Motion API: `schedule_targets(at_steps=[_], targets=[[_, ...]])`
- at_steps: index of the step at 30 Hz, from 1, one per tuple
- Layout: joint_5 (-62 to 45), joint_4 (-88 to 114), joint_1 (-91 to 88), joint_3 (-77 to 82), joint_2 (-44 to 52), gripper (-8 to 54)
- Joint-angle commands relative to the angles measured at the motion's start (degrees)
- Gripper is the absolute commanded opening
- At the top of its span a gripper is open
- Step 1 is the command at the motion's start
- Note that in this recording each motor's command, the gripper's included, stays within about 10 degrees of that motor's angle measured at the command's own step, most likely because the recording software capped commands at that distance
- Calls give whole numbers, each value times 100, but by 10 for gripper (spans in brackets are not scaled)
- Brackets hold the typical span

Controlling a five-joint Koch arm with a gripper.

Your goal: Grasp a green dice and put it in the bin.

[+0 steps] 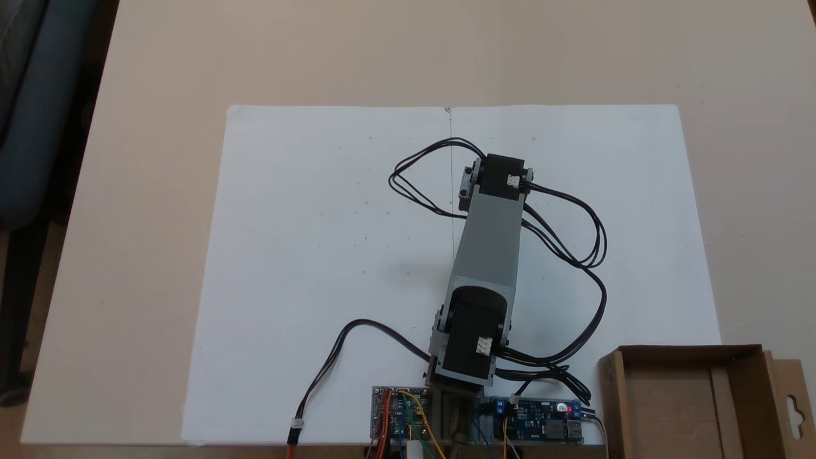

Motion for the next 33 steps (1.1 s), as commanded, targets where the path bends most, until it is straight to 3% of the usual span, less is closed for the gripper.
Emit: schedule_targets(at_steps=[1,26,33], targets=[[299,-176,123,-9,176,445],[-114,-360,185,158,193,446],[-729,-369,185,185,123,448]])
